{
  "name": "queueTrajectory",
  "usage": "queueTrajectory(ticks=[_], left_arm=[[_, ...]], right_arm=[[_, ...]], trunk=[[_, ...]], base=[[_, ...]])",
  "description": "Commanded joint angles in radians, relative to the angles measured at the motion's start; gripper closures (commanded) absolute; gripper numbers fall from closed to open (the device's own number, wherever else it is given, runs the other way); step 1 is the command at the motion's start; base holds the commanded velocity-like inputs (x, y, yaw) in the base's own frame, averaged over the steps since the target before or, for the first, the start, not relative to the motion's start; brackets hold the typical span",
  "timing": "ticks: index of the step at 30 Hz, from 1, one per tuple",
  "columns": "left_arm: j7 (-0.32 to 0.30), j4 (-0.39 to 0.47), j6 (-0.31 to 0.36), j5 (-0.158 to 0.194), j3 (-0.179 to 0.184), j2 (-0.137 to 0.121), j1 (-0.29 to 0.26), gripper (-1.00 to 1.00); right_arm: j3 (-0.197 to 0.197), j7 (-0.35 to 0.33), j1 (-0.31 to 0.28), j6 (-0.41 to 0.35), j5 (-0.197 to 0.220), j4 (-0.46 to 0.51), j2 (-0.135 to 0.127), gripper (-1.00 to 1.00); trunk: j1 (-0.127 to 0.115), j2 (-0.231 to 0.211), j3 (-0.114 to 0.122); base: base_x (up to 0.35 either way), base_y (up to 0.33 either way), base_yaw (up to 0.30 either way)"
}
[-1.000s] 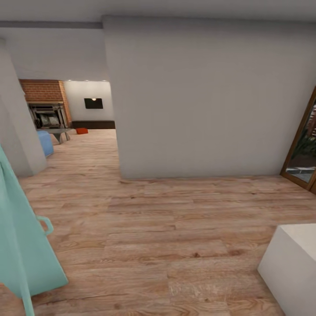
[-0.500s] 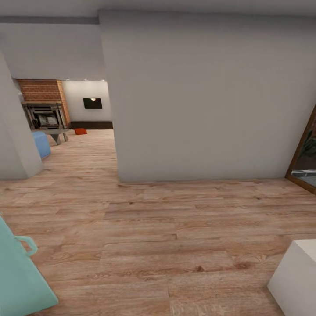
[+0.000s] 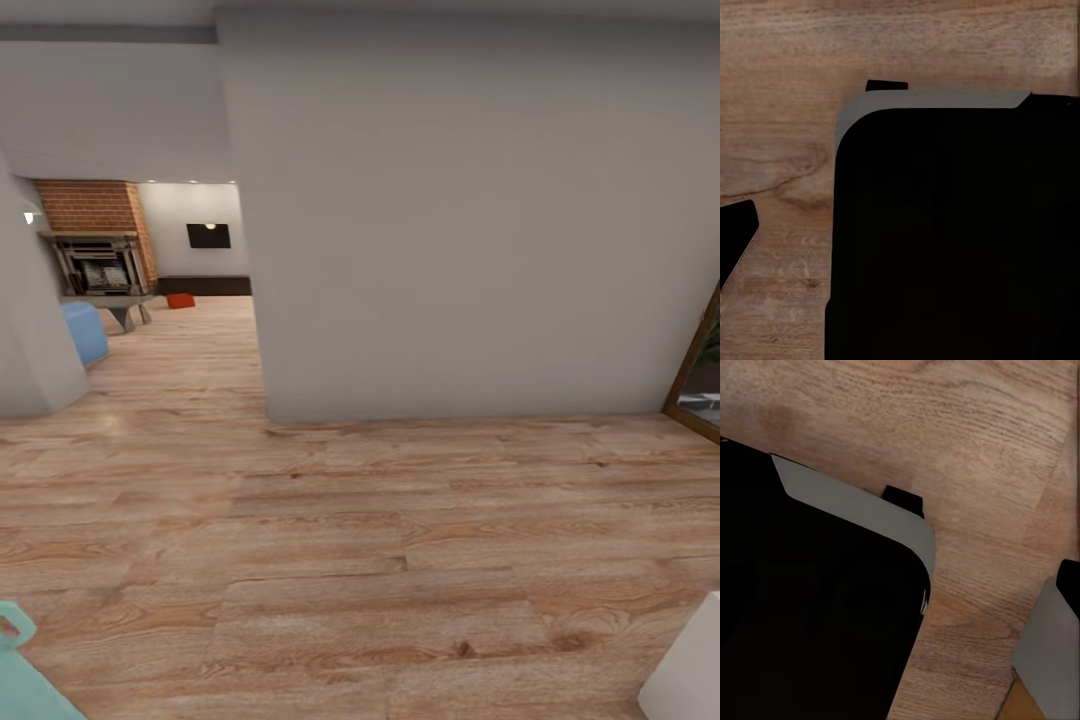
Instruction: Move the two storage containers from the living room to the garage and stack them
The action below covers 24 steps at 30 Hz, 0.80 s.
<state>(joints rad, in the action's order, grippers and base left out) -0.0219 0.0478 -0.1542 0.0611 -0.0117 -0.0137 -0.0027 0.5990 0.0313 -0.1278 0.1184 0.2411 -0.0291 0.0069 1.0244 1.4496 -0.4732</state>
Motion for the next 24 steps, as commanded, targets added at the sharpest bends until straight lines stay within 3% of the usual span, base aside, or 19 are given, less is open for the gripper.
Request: queueTrajectory(ticks=[1,12,24], left_arm=[[-0.002,0.0,-0.002,0.006,-0.001,0.0,0.0,-1.0],[-0.002,0.0,-0.002,0.006,-0.001,0.0,0.0,-1.0],[-0.002,0.0,-0.002,0.006,-0.001,0.0,0.0,-1.0]], right_arm=[[0.008,0.001,-0.001,0.006,0.009,-0.003,0.001,-1.0],[0.008,0.001,-0.001,0.006,0.009,-0.003,0.003,-1.0],[0.008,0.001,-0.001,0.006,0.01,-0.003,0.002,-1.0]], trunk=[[0.001,0.0,-0.001],[0.001,0.0,-0.001],[0.001,0.0,-0.001]], base=[[0.322,0.0,0.0],[0.322,0.0,0.006],[0.322,0.0,0.241]])
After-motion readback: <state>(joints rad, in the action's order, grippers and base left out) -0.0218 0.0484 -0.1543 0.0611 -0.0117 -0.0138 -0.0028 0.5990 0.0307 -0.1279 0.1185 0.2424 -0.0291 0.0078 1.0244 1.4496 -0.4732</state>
